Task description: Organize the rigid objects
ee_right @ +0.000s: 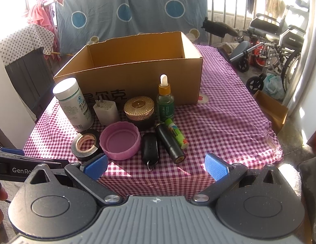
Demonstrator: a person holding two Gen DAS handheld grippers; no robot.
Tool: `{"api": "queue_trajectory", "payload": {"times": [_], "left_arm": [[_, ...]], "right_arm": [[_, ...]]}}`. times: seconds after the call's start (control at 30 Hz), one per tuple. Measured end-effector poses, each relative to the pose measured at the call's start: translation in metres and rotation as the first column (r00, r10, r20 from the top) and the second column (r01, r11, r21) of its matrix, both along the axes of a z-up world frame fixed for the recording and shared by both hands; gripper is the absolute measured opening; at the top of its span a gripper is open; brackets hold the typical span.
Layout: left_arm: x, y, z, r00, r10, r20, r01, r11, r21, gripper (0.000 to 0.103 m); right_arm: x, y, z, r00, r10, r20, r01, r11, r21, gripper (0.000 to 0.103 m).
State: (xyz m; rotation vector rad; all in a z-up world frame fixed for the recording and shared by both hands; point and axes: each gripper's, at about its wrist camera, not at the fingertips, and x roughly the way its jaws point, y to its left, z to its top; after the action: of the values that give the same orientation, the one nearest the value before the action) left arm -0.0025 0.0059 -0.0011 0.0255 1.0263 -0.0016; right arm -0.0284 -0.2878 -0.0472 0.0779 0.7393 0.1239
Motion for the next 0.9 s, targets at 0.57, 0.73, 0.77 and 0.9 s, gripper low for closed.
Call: {"api": "queue_trajectory", "payload": {"times": [0.57,0.73,0.77,0.9], "left_arm": [[0.0006,0.0018,-0.0018,1.000,0.003,-0.003,-0.003,1.000,-0.001,0.103],[0.0007,0.0020,-0.0019,1.000,0.003,-0.004,-0.003,1.000,-0.001,0.103],[0.0006,0.0020,-0.0019,1.000,0.004,-0.004,-0.004,1.000,-0.001,0.103],[0.0004,0.0024,-0.0020,1.000,0.004,-0.005,-0.004,1.000,0.000,0.103]], "right_arm": [[0.0003,0.0002,-0.0004,1.000,0.000,-0.001,0.000,1.000,0.001,0.103],[0.0002,0.0000,-0.0001,1.000,0.000,-0.001,0.000,1.000,0.002,0.103],[0.0005,0.0002,-0.0003,1.000,0.000,-0.002,0.000,1.000,0.003,0.103],[0.0015,0.0009,-0.0010,1.000,0.001,-0.004,-0.001,1.000,0.003,0.103]]}}
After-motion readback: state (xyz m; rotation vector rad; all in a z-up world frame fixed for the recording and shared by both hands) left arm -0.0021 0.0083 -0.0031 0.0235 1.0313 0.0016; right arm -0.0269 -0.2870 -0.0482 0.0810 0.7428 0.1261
